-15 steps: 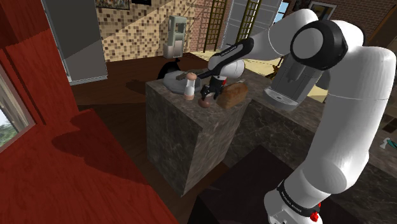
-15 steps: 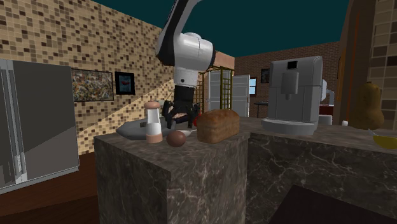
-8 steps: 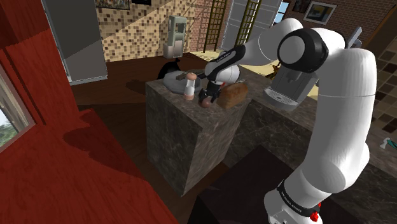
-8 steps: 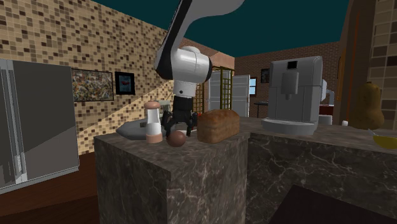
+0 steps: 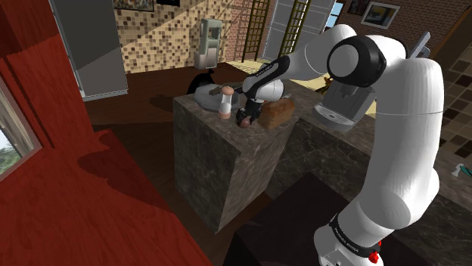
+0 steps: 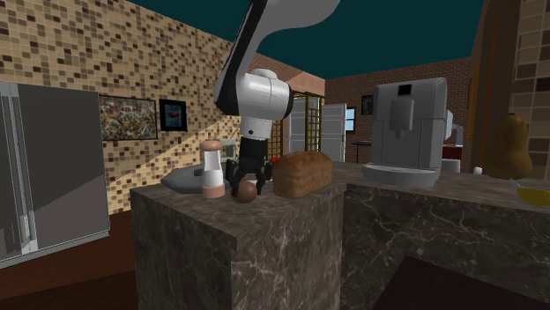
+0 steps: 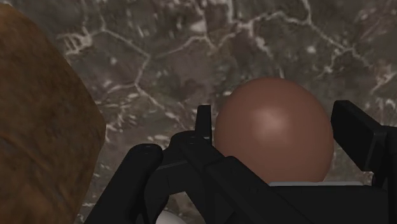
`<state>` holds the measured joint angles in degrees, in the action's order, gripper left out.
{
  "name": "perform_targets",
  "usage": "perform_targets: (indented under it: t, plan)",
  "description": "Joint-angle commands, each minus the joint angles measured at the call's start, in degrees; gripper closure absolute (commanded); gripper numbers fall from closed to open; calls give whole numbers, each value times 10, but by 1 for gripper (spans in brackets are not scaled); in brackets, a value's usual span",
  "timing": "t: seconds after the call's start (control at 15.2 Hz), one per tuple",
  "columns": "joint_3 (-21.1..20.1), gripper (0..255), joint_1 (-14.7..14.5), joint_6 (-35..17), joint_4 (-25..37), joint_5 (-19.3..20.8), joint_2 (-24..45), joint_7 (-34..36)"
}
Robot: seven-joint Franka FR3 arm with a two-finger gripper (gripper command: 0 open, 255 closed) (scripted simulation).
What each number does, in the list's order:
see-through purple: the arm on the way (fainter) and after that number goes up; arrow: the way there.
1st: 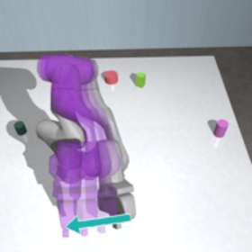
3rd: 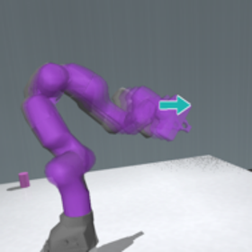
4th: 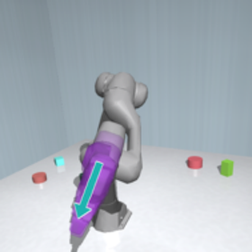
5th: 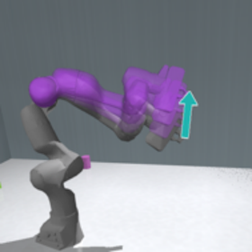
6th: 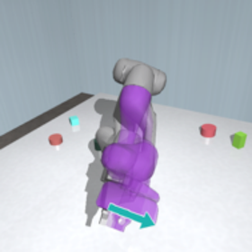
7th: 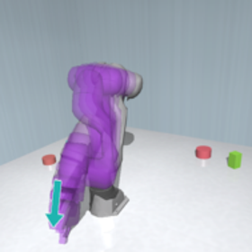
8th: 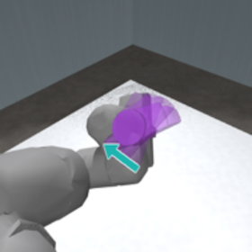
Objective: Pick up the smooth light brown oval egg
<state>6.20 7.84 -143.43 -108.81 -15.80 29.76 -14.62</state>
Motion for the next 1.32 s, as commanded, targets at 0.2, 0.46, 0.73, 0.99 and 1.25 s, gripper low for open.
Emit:
perform_targets:
  t: [0.2, 0.46, 0.73, 0.99, 1.25]
  plan:
    - [0, 255, -1, 0, -1, 0, 1, 0]
    - [3, 255, -2, 16, -1, 5, -15, 4]
    - [8, 255, -5, 38, 1, 12, -36, 11]
    - [12, 255, -7, 61, 5, 19, -55, 18]
    - [15, 255, -9, 85, 11, 26, -74, 25]
